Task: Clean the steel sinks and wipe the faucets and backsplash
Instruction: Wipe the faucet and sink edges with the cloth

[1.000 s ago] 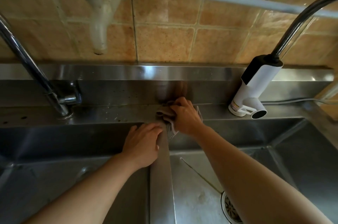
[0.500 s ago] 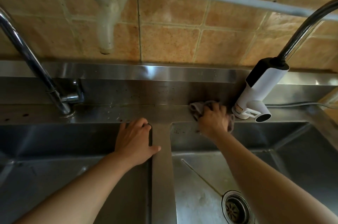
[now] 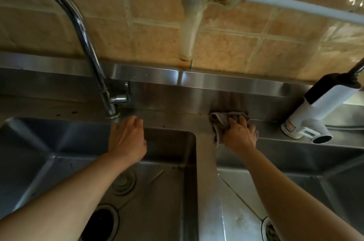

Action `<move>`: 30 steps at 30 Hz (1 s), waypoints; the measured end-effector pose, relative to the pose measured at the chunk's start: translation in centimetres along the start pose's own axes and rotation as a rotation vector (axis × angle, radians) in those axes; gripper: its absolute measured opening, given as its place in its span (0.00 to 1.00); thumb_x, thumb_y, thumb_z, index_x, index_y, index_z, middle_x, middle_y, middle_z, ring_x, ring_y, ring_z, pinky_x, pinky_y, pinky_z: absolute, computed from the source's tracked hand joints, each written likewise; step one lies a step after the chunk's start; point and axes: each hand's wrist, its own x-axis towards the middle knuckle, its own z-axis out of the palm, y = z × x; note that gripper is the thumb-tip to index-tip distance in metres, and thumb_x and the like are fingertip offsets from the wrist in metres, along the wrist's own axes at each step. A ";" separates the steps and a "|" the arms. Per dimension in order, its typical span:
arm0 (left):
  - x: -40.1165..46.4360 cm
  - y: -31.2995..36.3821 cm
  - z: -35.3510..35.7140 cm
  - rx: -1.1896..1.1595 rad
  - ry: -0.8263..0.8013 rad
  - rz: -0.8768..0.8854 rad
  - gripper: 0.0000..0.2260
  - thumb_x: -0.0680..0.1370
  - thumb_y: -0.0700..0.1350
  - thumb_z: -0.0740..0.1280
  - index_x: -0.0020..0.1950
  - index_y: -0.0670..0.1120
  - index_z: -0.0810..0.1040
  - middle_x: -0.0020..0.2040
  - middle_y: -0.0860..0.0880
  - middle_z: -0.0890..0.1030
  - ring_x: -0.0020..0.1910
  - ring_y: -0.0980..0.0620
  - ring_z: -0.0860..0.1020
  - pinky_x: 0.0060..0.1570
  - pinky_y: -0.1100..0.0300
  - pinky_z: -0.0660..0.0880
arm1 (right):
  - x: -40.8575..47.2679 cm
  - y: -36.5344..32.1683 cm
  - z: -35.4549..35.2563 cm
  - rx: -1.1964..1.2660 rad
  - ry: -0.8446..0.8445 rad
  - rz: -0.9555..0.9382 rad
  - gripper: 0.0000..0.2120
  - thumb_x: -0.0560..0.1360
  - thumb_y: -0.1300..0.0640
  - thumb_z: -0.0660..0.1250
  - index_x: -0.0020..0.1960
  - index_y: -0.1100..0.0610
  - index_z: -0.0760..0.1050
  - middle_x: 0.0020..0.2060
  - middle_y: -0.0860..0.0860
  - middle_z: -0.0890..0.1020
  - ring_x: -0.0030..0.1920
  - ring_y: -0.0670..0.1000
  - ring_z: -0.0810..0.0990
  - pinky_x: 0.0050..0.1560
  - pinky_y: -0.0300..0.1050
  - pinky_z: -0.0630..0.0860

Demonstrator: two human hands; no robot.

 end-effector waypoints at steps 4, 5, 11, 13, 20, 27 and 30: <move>-0.1 -2.1 -0.1 -0.041 -0.054 0.009 0.28 0.77 0.44 0.66 0.74 0.46 0.59 0.70 0.47 0.68 0.68 0.47 0.68 0.65 0.56 0.64 | -1.2 -5.2 1.5 -0.024 0.001 -0.066 0.23 0.78 0.54 0.54 0.73 0.49 0.63 0.74 0.53 0.58 0.70 0.63 0.57 0.72 0.59 0.55; -0.2 -2.6 -0.2 -0.075 -0.048 0.019 0.28 0.77 0.42 0.66 0.74 0.46 0.58 0.69 0.46 0.70 0.67 0.47 0.69 0.63 0.56 0.66 | -1.6 -6.7 1.9 -0.027 -0.005 -0.098 0.23 0.77 0.55 0.54 0.72 0.49 0.63 0.74 0.53 0.58 0.70 0.63 0.57 0.72 0.59 0.55; -0.5 -5.5 -0.2 -0.234 -0.018 0.022 0.29 0.76 0.40 0.66 0.74 0.47 0.57 0.66 0.45 0.73 0.61 0.46 0.74 0.58 0.54 0.73 | -4.4 -15.5 5.1 -0.020 -0.013 -0.300 0.27 0.78 0.57 0.58 0.76 0.50 0.55 0.76 0.56 0.52 0.74 0.65 0.49 0.74 0.60 0.50; -0.8 -6.5 -0.1 -0.247 0.019 0.001 0.29 0.76 0.39 0.65 0.74 0.48 0.58 0.64 0.44 0.74 0.60 0.45 0.75 0.58 0.53 0.74 | -5.1 -17.6 5.9 -0.022 -0.003 -0.357 0.29 0.78 0.57 0.60 0.76 0.50 0.54 0.76 0.56 0.52 0.74 0.66 0.48 0.74 0.59 0.49; -1.9 -10.5 -0.7 -0.247 0.054 -0.012 0.22 0.74 0.39 0.66 0.66 0.46 0.65 0.61 0.44 0.76 0.58 0.44 0.76 0.58 0.50 0.74 | -7.8 -23.3 7.2 0.111 0.041 -0.625 0.18 0.78 0.57 0.63 0.68 0.51 0.70 0.68 0.50 0.71 0.65 0.56 0.65 0.66 0.50 0.65; -2.4 -10.8 -1.8 -0.295 0.041 0.013 0.20 0.74 0.39 0.68 0.65 0.47 0.67 0.59 0.47 0.75 0.57 0.47 0.75 0.57 0.52 0.74 | -10.8 -20.6 4.4 0.236 0.001 -0.578 0.14 0.76 0.55 0.66 0.62 0.49 0.73 0.60 0.50 0.75 0.60 0.52 0.71 0.58 0.49 0.74; -2.6 -10.0 -2.2 -0.323 0.009 0.009 0.22 0.75 0.37 0.67 0.67 0.47 0.66 0.61 0.47 0.74 0.58 0.48 0.75 0.58 0.54 0.74 | -9.4 -18.6 2.5 0.286 0.153 -0.487 0.16 0.78 0.56 0.63 0.66 0.50 0.71 0.65 0.52 0.72 0.63 0.55 0.69 0.58 0.50 0.74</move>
